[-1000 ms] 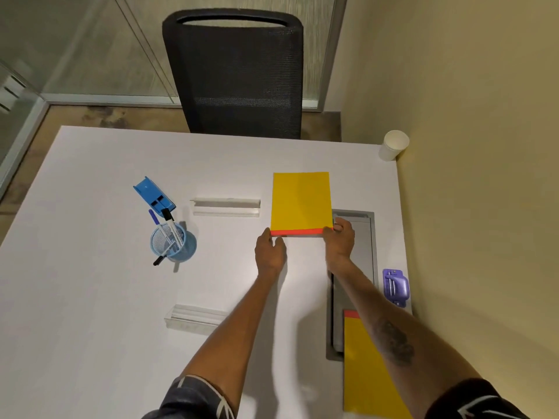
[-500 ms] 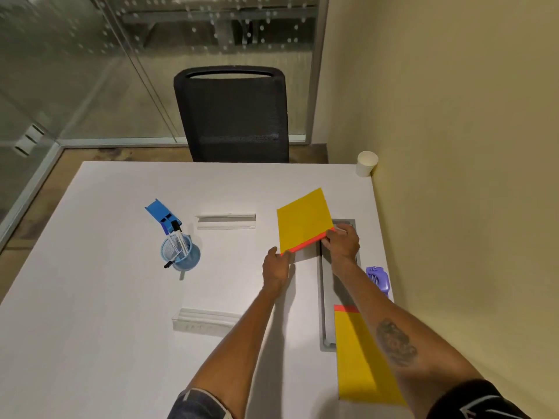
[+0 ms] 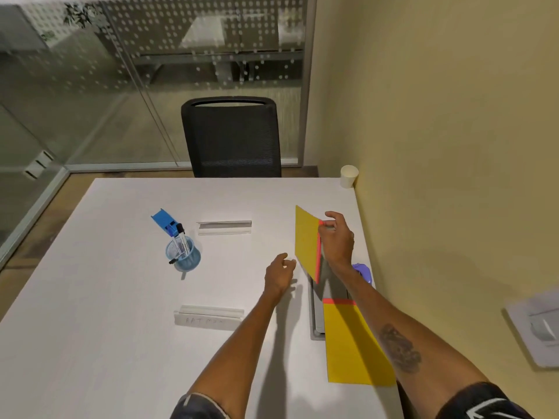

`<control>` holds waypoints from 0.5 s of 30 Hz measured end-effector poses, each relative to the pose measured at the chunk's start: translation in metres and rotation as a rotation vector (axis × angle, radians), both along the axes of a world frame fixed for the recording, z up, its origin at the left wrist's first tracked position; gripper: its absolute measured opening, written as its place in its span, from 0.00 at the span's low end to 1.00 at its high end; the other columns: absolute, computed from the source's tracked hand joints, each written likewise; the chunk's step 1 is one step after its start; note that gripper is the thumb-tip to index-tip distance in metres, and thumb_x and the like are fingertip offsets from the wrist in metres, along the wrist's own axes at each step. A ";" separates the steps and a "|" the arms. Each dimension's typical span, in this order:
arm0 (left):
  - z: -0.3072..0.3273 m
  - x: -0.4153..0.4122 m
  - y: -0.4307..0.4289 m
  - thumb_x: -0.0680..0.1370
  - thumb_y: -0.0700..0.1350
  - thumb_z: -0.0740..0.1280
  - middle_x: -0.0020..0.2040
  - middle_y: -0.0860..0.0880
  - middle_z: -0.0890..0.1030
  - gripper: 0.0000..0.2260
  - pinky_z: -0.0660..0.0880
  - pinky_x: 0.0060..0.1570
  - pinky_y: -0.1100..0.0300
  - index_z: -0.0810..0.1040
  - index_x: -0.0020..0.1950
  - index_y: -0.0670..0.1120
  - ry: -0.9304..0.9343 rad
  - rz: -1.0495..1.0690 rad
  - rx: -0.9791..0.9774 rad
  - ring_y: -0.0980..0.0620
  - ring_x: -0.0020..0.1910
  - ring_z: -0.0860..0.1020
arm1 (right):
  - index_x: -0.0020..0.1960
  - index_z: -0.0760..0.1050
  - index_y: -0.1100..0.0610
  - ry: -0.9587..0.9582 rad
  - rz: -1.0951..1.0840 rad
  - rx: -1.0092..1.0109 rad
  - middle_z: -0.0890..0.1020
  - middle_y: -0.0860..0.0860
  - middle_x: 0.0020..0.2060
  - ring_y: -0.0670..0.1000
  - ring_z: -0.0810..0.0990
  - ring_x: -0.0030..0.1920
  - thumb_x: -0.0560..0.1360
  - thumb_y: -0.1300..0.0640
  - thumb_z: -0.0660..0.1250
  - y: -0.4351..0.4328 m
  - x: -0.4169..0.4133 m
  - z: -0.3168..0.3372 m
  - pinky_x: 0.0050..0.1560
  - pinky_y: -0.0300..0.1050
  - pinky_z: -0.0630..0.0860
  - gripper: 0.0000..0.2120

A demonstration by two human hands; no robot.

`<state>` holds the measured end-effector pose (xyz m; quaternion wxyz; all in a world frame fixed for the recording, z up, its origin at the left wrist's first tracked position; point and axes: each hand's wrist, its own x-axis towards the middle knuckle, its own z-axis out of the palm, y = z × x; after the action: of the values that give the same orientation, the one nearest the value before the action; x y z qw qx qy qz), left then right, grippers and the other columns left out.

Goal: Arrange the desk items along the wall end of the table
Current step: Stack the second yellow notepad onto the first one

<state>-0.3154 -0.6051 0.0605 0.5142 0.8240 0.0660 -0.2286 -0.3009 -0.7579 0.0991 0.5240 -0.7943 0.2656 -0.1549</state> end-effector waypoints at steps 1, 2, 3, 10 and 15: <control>0.004 -0.003 0.001 0.83 0.47 0.62 0.67 0.44 0.77 0.20 0.76 0.52 0.68 0.69 0.74 0.43 -0.064 0.020 0.011 0.48 0.60 0.77 | 0.64 0.74 0.52 -0.015 0.022 -0.027 0.84 0.53 0.52 0.51 0.82 0.47 0.78 0.59 0.65 -0.001 -0.006 0.001 0.44 0.44 0.81 0.15; 0.009 -0.006 0.001 0.82 0.45 0.62 0.67 0.44 0.77 0.20 0.75 0.61 0.60 0.70 0.74 0.42 -0.116 0.038 0.012 0.46 0.63 0.77 | 0.64 0.74 0.52 -0.027 0.041 -0.050 0.84 0.52 0.52 0.49 0.81 0.46 0.79 0.59 0.65 -0.003 -0.011 0.002 0.41 0.38 0.78 0.15; 0.012 -0.008 0.001 0.82 0.43 0.63 0.68 0.43 0.77 0.19 0.73 0.66 0.53 0.71 0.73 0.41 -0.158 0.052 0.006 0.45 0.66 0.76 | 0.65 0.74 0.52 -0.036 0.062 -0.070 0.84 0.52 0.52 0.47 0.81 0.45 0.79 0.59 0.64 -0.004 -0.016 0.003 0.38 0.34 0.75 0.15; 0.034 -0.026 0.008 0.83 0.40 0.61 0.73 0.42 0.71 0.19 0.63 0.74 0.53 0.69 0.74 0.40 -0.413 0.063 0.078 0.44 0.73 0.69 | 0.68 0.70 0.50 -0.065 0.265 -0.145 0.83 0.50 0.52 0.48 0.80 0.51 0.83 0.58 0.59 -0.008 -0.042 0.015 0.44 0.31 0.72 0.14; 0.038 -0.041 0.009 0.84 0.41 0.60 0.69 0.43 0.77 0.15 0.66 0.72 0.49 0.75 0.70 0.41 -0.580 -0.050 0.161 0.45 0.70 0.72 | 0.68 0.69 0.49 -0.071 0.343 -0.114 0.81 0.48 0.53 0.51 0.79 0.55 0.83 0.54 0.58 -0.014 -0.056 0.021 0.56 0.47 0.76 0.14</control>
<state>-0.3560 -0.5960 0.0986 0.4388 0.8944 -0.0860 0.0095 -0.3571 -0.7724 0.1204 0.5058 -0.8504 0.0984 -0.1063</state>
